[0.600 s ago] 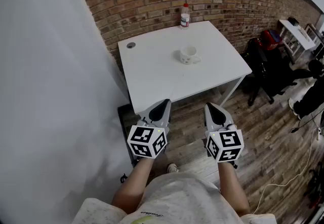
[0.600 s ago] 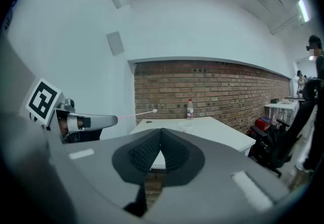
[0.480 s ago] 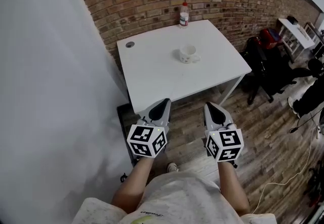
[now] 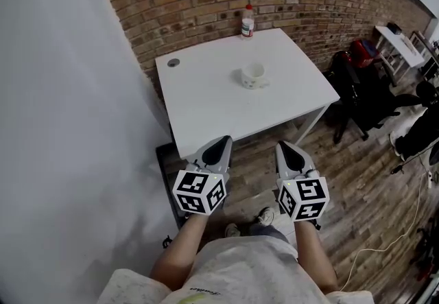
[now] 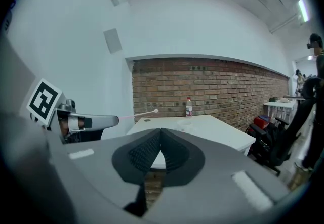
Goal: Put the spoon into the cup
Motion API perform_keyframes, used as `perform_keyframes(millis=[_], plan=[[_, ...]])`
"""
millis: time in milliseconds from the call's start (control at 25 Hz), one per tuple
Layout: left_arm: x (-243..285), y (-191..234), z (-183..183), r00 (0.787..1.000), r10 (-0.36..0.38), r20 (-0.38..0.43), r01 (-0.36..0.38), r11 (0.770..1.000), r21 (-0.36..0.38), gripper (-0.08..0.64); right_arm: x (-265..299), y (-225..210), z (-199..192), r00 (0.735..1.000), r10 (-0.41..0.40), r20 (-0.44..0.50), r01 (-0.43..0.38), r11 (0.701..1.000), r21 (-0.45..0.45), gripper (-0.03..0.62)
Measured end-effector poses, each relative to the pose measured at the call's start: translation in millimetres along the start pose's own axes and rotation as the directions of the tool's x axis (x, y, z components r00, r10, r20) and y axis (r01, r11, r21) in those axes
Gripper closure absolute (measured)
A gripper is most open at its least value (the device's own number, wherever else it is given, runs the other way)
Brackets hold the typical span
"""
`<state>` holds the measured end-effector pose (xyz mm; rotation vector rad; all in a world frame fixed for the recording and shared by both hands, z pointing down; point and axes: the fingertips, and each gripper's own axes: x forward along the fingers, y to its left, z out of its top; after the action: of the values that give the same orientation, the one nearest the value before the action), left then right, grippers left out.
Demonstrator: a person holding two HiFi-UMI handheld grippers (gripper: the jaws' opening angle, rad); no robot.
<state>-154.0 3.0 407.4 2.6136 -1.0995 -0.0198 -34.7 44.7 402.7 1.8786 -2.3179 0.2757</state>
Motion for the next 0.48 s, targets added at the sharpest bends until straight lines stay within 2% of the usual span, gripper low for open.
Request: perform_keyframes(millis=[480], plan=[[61.0, 12.5, -1.6, 0.999, 0.041, -0.018, -0.041, 0.999, 0.013, 0.555, 46.0, -48.4, -0.2, 0.999, 0.040, 0.000, -0.040, 0.999, 0.020, 0.580]])
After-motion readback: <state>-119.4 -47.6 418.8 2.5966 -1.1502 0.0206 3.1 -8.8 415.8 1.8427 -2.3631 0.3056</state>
